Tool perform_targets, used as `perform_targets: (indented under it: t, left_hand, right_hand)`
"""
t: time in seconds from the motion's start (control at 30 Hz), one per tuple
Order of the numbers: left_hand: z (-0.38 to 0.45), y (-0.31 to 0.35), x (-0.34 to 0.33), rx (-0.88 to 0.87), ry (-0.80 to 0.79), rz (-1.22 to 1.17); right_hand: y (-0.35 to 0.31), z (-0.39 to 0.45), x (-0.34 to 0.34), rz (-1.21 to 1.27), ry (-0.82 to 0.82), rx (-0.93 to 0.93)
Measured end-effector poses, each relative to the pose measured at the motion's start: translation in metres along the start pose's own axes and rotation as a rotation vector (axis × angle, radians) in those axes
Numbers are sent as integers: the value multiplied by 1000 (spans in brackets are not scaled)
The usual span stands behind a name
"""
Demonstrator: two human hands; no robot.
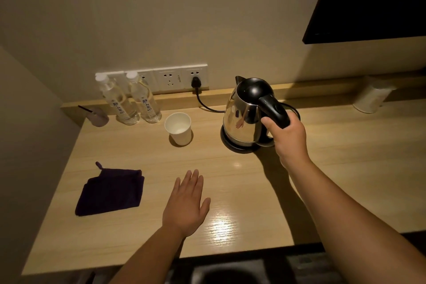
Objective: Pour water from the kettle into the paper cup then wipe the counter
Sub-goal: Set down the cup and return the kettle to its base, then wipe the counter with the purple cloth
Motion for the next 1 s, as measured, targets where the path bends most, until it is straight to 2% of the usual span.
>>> perform_targets:
  t: [0.17, 0.63, 0.73, 0.9, 1.0]
  left_hand:
    - [0, 0, 0, -3, 4, -10]
    - [-1, -1, 0, 1, -20, 29]
    - [-1, 0, 1, 6, -37, 22]
    - [0, 2, 7, 20, -88, -1]
    - [4, 5, 15, 39, -134, -4]
  right_hand:
    - [1, 2, -9, -42, -75, 8]
    - [11, 3, -5, -147, -86, 23]
    - [8, 1, -3, -222, -115, 24]
    - [2, -32, 7, -583, 56, 203]
    - [18, -67, 13, -660, 81, 196]
Point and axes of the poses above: each hand's wrist, its own z-axis towards the middle knuckle, its own x-axis out of the back of the hand, y = z × x, the point moved 5 cm from there along z, towards the middle knuckle, and after that the axes turned 5 degrees about -z, right-handed, at the moved point
